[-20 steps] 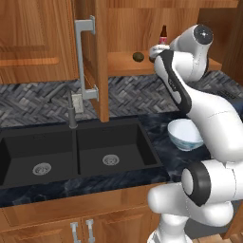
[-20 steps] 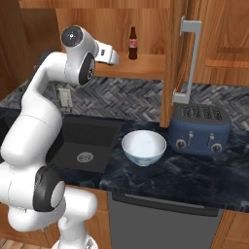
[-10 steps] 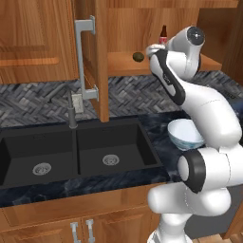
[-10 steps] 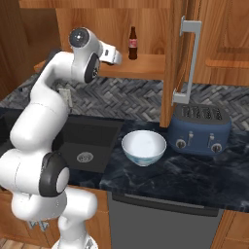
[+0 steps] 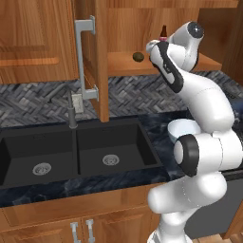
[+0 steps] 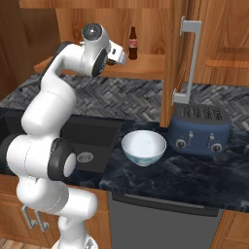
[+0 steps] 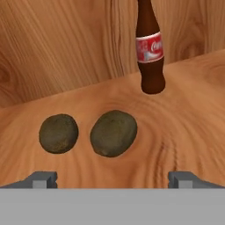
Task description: Open the cabinet. Pick the kiwi and kiwi from the cabinet and place them into the bowl. Then close the cabinet.
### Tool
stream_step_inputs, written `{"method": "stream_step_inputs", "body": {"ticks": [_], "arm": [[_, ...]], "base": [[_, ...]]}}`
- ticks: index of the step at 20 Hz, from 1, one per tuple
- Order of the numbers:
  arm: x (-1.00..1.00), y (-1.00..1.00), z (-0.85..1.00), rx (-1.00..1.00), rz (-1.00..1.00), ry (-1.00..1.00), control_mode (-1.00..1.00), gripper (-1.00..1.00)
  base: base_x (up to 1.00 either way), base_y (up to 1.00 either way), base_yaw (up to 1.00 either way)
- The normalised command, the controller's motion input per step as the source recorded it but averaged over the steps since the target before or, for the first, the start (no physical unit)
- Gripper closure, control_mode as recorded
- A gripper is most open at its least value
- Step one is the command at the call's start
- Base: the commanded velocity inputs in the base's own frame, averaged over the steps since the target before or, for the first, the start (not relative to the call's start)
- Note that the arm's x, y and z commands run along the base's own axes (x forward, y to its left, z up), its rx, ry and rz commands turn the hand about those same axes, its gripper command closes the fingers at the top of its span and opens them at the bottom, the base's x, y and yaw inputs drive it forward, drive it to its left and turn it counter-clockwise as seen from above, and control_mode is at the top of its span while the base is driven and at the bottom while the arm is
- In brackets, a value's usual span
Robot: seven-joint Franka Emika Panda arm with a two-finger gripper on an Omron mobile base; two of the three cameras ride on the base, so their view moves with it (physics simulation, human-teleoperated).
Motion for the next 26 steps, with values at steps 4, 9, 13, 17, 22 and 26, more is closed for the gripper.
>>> {"method": "stream_step_inputs", "body": {"ticks": [4,9,13,17,22,26], "arm": [[0.12,-0.01,0.00,0.02,0.00,0.02,-1.00,-1.00],[0.02,0.00,-0.09,0.00,0.00,0.00,-1.00,-1.00],[0.01,0.00,-0.18,0.00,0.00,0.00,-1.00,-1.00],[0.13,0.00,-0.20,0.00,0.00,0.00,-1.00,-1.00],[0.19,0.00,-0.03,0.00,0.00,0.00,-1.00,-1.00],[0.22,0.00,0.00,0.00,0.00,0.00,-1.00,-1.00]], "base": [[0.00,0.00,0.00],[0.00,0.00,0.00],[0.00,0.00,0.00],[0.00,0.00,0.00],[0.00,0.00,0.00],[0.00,0.00,0.00]]}}
